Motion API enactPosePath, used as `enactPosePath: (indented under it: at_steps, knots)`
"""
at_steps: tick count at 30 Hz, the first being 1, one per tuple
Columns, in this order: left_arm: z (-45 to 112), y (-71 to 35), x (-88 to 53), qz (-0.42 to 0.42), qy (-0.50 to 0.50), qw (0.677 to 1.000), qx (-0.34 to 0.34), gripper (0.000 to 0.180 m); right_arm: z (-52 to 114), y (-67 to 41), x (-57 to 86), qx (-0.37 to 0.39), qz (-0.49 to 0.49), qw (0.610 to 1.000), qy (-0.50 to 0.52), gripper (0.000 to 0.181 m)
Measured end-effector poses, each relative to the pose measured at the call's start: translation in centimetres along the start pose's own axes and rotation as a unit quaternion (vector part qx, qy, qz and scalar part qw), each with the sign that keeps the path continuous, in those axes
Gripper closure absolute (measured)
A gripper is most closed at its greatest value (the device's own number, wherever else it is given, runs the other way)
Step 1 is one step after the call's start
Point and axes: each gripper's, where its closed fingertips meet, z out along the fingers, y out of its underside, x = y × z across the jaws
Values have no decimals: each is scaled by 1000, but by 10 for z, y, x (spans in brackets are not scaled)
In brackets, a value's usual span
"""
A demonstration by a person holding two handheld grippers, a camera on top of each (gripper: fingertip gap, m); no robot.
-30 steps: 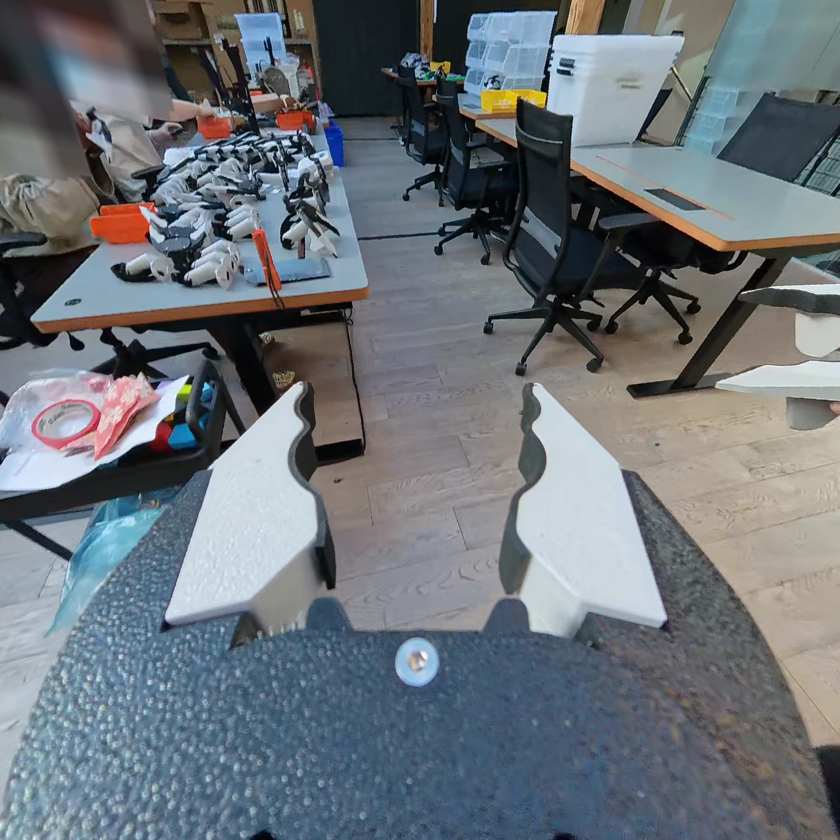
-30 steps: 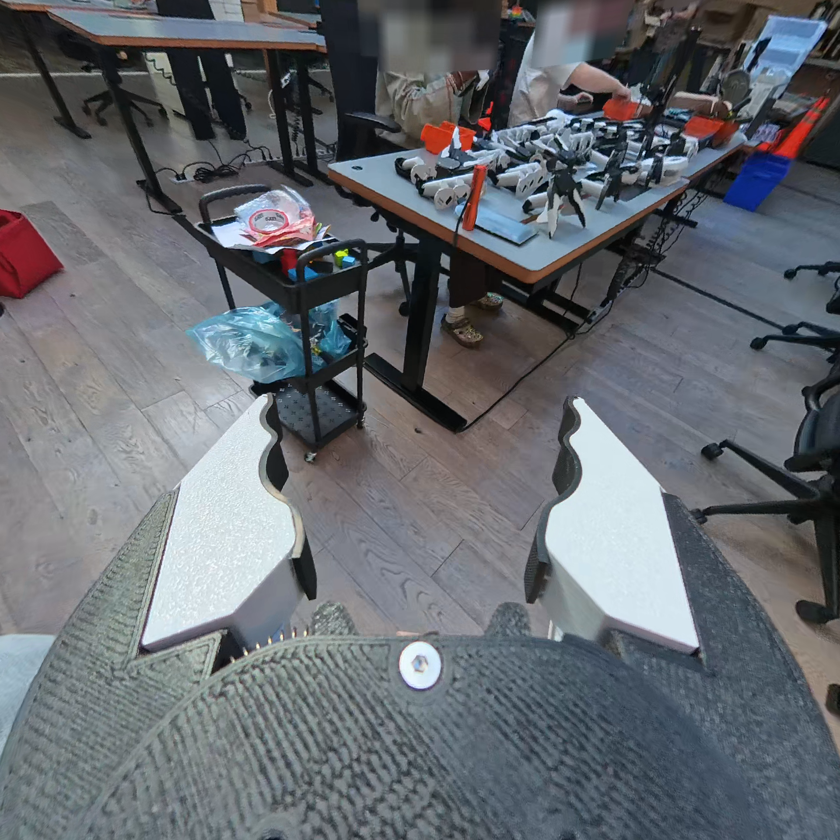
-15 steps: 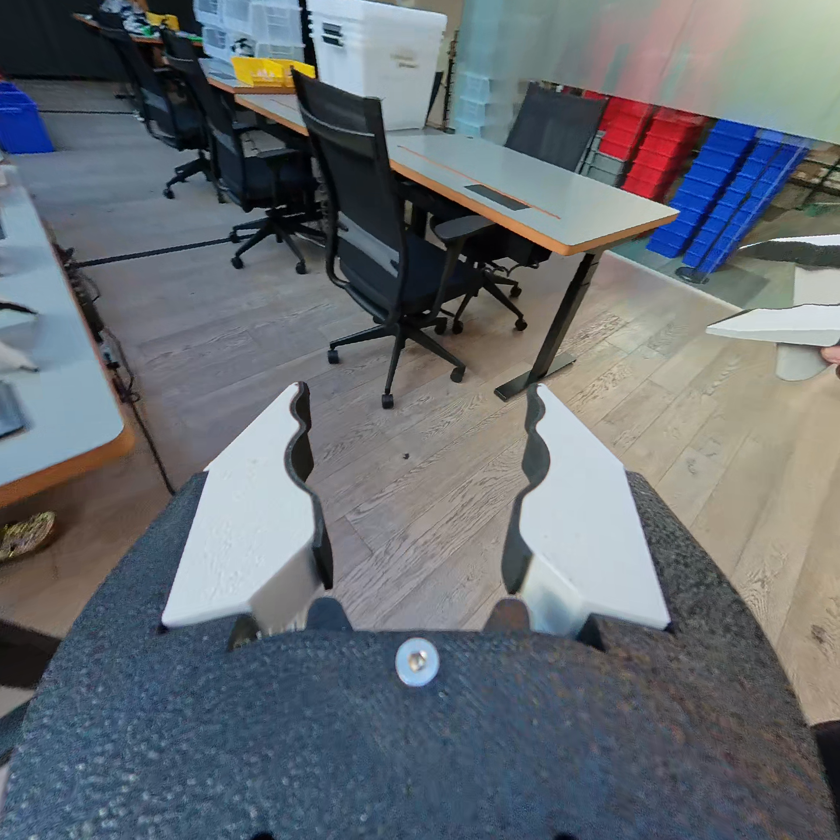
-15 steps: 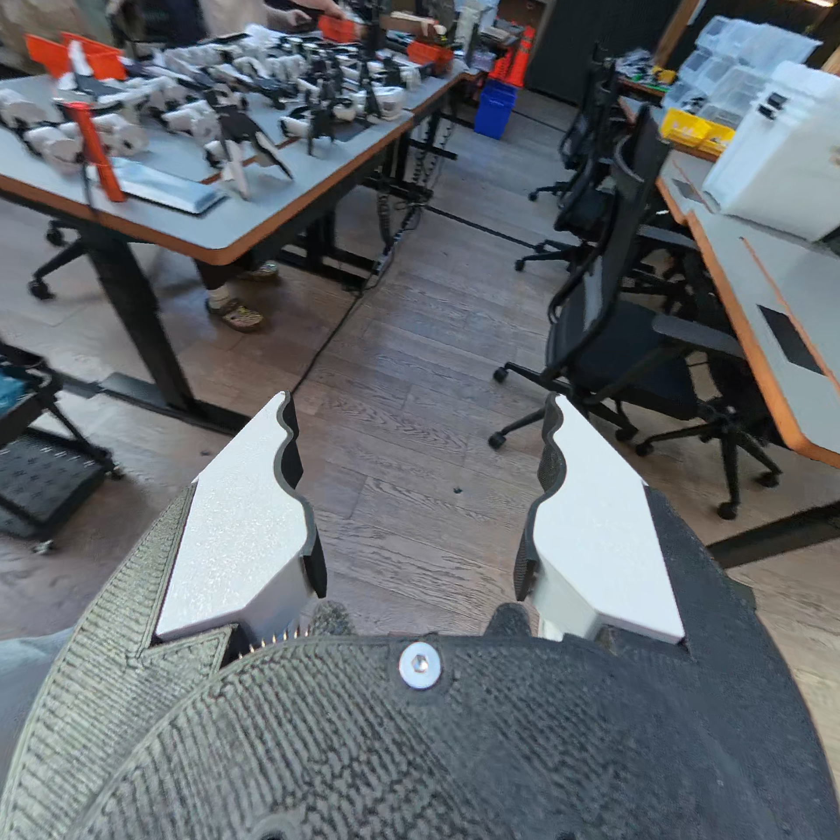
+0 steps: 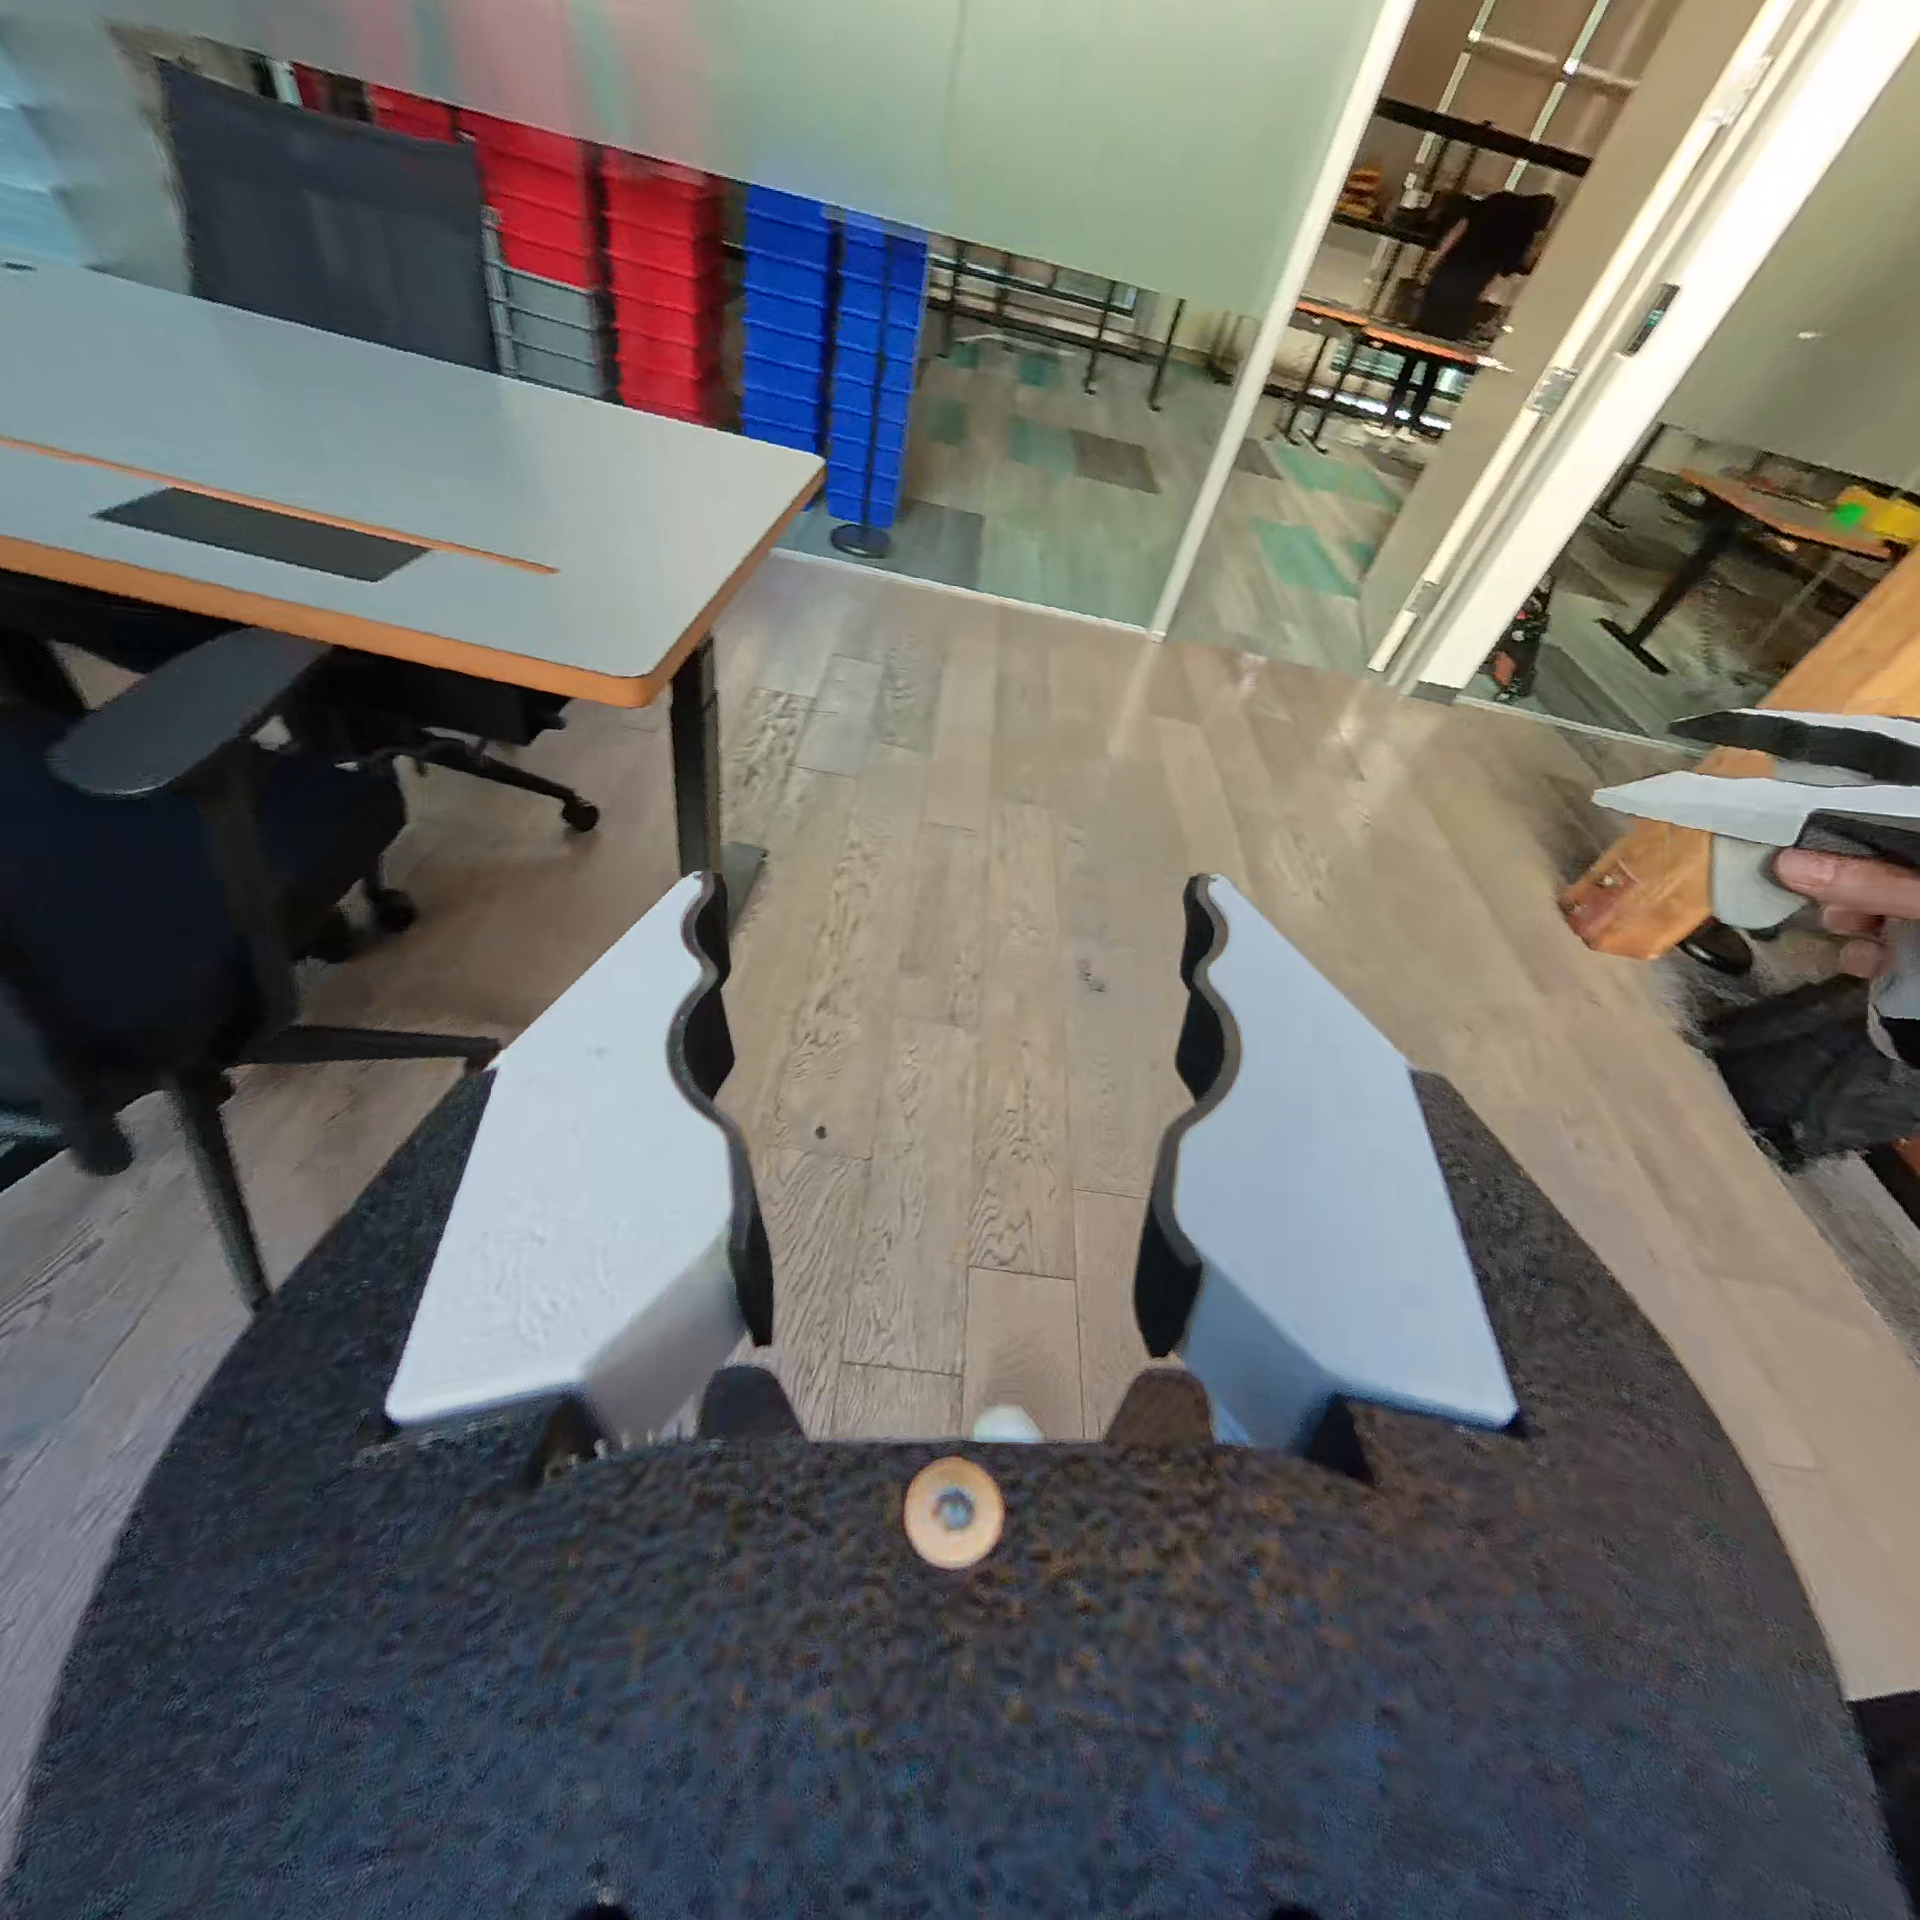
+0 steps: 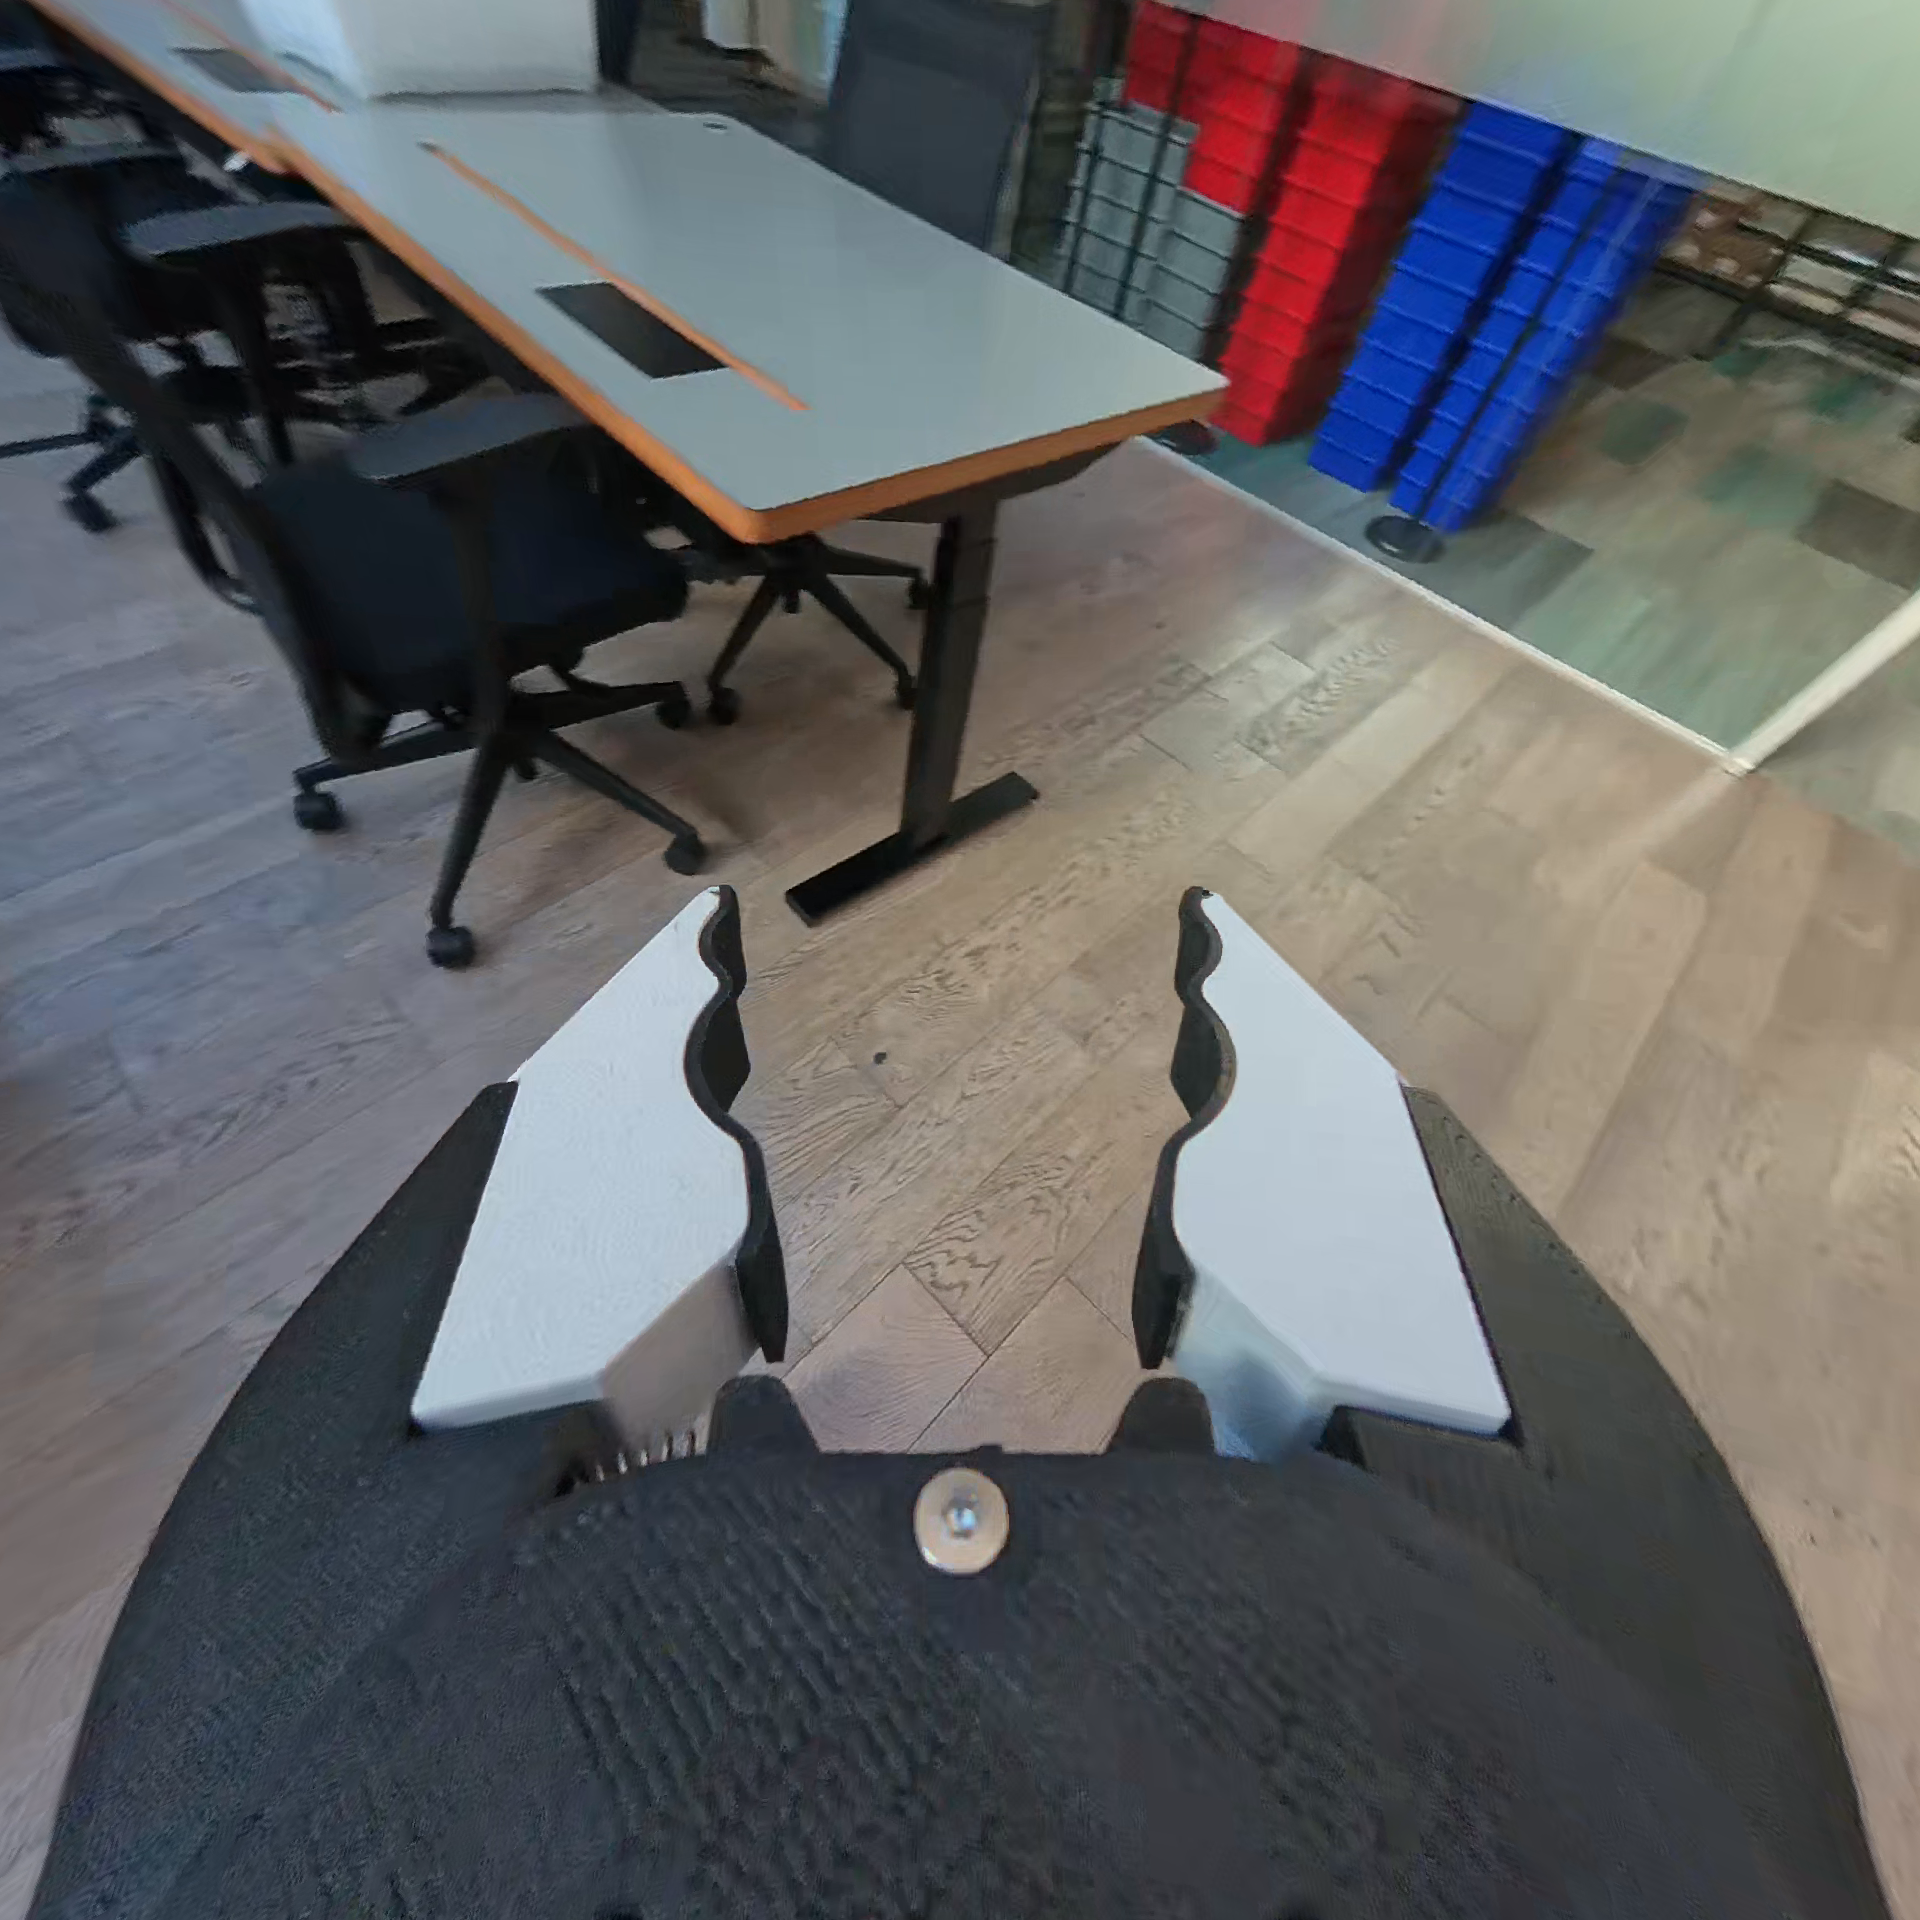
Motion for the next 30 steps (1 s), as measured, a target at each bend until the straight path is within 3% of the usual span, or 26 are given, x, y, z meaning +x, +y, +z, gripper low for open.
enactPosePath:
  at_steps: [6, 11, 17, 24, 30]
  knots:
    - [206, -10, 57, 25, 106, 993, -43, 101, 81, 12, 134, 19, 62, 995, 81, 121]
    - [369, -57, 109, 73, 169, 981, -55, 105, 167, -28, 231, 50, 108, 991, 61, 177]
    - [568, -96, 167, 123, 258, 956, -65, 103, 239, -67, 353, 42, 62, 991, 108, 181]
    - [840, -111, 212, 163, 304, 936, -72, 87, 331, -33, 558, -14, 93, 964, 248, 112]
    - [1043, -152, 306, 115, 413, 896, -113, 84, 386, -17, 718, -83, 137, 918, 362, 77]
